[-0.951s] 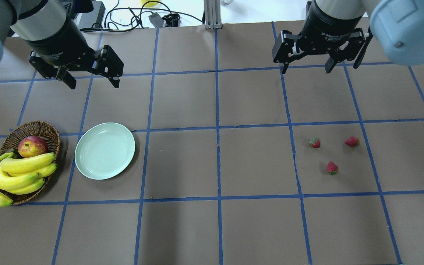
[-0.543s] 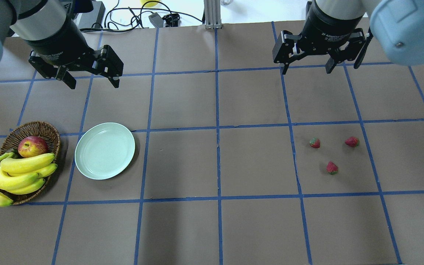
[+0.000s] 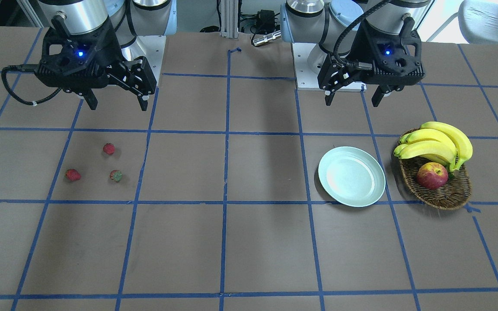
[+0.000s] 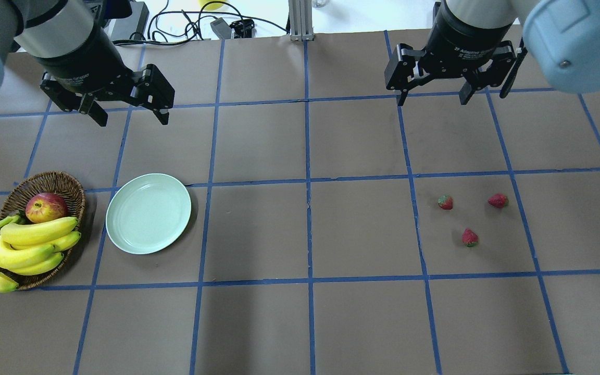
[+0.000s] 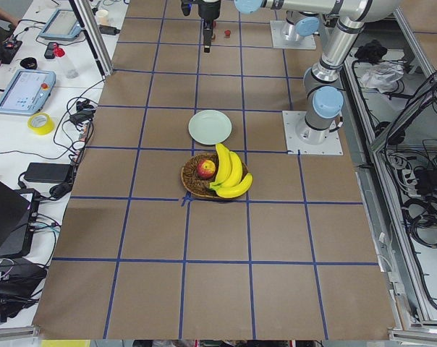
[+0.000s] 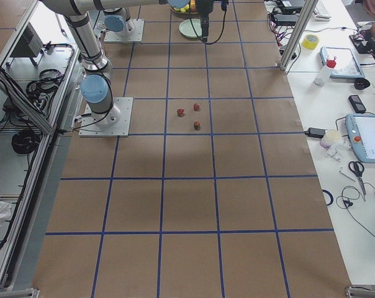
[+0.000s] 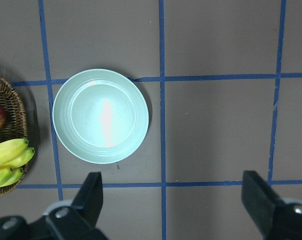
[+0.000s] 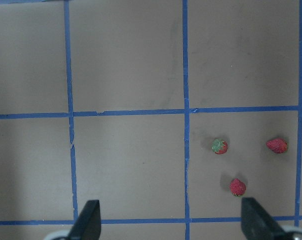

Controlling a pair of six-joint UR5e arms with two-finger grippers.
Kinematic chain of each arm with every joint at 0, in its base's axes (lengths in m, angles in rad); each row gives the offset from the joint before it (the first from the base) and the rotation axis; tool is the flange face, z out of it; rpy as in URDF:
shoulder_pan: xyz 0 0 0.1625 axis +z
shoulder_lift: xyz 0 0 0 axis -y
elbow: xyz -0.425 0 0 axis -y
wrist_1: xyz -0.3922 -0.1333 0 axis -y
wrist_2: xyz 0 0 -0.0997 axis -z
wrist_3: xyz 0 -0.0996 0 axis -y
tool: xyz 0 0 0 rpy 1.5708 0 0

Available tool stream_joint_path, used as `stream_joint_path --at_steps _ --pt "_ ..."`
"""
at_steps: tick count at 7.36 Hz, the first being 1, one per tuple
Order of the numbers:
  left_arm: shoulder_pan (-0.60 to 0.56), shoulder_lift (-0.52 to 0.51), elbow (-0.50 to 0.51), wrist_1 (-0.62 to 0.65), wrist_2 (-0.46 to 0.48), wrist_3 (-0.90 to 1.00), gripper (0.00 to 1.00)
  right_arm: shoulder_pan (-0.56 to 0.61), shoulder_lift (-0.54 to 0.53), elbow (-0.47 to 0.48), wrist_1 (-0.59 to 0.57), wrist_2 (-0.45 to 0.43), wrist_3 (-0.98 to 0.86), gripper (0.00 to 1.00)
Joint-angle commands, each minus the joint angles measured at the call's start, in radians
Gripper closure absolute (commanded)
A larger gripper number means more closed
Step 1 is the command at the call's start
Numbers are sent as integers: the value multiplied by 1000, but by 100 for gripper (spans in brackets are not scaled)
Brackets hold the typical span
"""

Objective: Collect all strawberries into plate

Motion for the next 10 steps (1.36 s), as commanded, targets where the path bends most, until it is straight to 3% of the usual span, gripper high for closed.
stream_joint_path --at_steps 1,6,8,10 --pt "0 -1 0 0 0 0 0 0 2 16 -2 4 -2 0" --pt "2 0 1 0 0 0 0 -18 24 36 -8 0 -32 0" --pt "0 0 1 0 0 0 0 -113 41 143 -42 -3 -121 0" --pt "0 0 0 0 1 0 0 -227 39 337 -237 4 -247 0"
